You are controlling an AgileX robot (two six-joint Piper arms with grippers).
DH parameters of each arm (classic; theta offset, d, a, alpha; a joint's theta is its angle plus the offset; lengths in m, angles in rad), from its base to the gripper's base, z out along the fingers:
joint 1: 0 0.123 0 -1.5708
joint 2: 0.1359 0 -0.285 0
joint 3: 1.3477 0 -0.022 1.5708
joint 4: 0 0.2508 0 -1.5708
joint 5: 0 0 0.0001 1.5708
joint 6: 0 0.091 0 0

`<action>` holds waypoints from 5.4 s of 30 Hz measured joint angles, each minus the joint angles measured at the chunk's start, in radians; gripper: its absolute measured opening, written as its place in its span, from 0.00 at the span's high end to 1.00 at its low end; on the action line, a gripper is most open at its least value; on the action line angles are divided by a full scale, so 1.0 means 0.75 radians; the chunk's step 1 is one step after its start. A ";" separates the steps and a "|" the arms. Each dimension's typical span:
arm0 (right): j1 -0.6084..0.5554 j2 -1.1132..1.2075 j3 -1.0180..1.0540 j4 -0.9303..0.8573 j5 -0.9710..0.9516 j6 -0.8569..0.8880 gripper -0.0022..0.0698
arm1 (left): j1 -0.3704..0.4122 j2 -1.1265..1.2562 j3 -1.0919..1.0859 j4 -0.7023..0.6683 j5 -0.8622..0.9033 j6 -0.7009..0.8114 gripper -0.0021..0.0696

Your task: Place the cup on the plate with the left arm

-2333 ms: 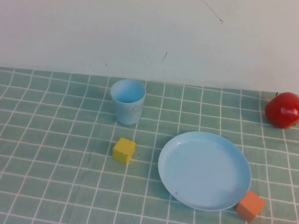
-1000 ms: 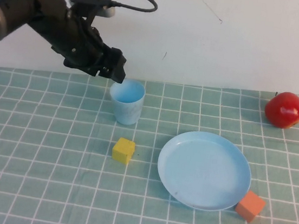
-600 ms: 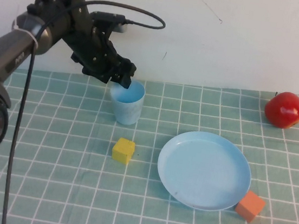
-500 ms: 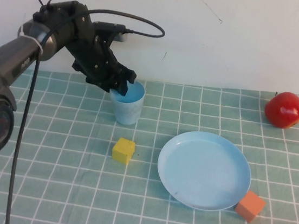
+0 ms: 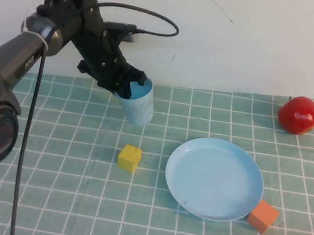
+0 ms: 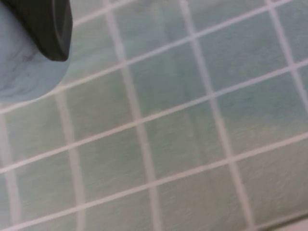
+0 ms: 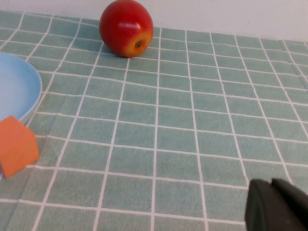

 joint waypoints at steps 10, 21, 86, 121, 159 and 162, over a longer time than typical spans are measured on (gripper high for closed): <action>0.000 0.000 0.000 0.000 0.000 0.000 0.97 | -0.294 -0.099 -0.156 0.014 0.112 0.006 0.93; 0.000 0.000 0.000 0.000 0.000 0.000 0.97 | -0.552 -0.017 -0.156 0.178 0.126 0.020 0.93; 0.000 0.000 0.000 0.000 0.000 0.000 0.97 | -0.576 -0.365 -0.198 0.257 0.137 -0.063 0.33; 0.000 0.000 0.000 0.000 0.000 0.000 0.97 | -0.576 -1.211 -0.218 0.393 0.165 -0.130 0.97; 0.000 0.000 0.000 0.000 0.000 0.000 0.97 | -0.054 -2.504 2.272 0.118 -1.394 -0.318 0.97; 0.000 0.000 0.000 0.000 0.000 0.000 0.97 | 0.014 -2.689 2.495 0.112 -1.423 -0.309 0.97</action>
